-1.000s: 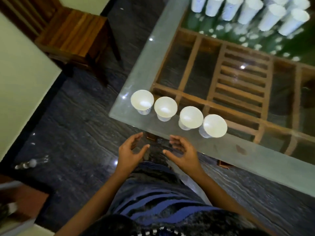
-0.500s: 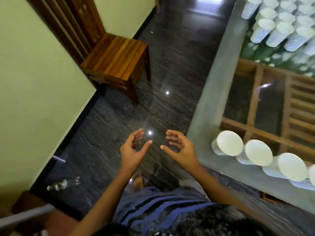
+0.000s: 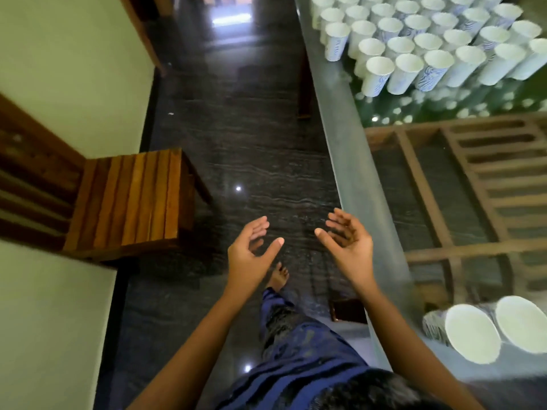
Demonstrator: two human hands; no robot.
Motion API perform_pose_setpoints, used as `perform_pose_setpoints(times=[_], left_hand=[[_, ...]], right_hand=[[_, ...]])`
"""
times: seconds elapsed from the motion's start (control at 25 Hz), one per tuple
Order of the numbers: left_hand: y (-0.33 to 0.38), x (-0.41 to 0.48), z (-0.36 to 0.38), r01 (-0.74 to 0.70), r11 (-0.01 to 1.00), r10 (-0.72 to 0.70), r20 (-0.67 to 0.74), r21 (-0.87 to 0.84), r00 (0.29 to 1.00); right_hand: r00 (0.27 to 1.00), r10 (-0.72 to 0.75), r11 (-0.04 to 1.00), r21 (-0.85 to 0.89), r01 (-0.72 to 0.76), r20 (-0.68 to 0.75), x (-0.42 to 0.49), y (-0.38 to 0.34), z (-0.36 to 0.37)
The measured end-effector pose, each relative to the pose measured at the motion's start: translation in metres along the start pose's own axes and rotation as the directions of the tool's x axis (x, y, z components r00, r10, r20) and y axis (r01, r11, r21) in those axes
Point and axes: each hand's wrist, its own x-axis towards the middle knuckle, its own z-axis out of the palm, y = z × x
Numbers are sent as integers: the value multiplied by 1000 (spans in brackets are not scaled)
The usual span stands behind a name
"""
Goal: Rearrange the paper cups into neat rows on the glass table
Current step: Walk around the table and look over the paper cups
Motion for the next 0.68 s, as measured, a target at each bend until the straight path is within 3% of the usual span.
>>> perform_pose_setpoints(times=[0.16,0.28,0.4,0.68], left_hand=[[21,112,28,-15,999,10,167,31,986],[46,199,56,-113,993,95,309,41,946],[61,260,84,-132,991,118,363,16,925],[59,410,169,-200,980,155,552,22,819]], right_hand=[[989,41,999,3,-41,-143,80,-17,19],[975,27,999,-31,-35,-223,141,-39,24],[954,-5,995,-97,-25,-298,186,-54,20],[846,-8,982,-163,-93,-533,307,-54,16]])
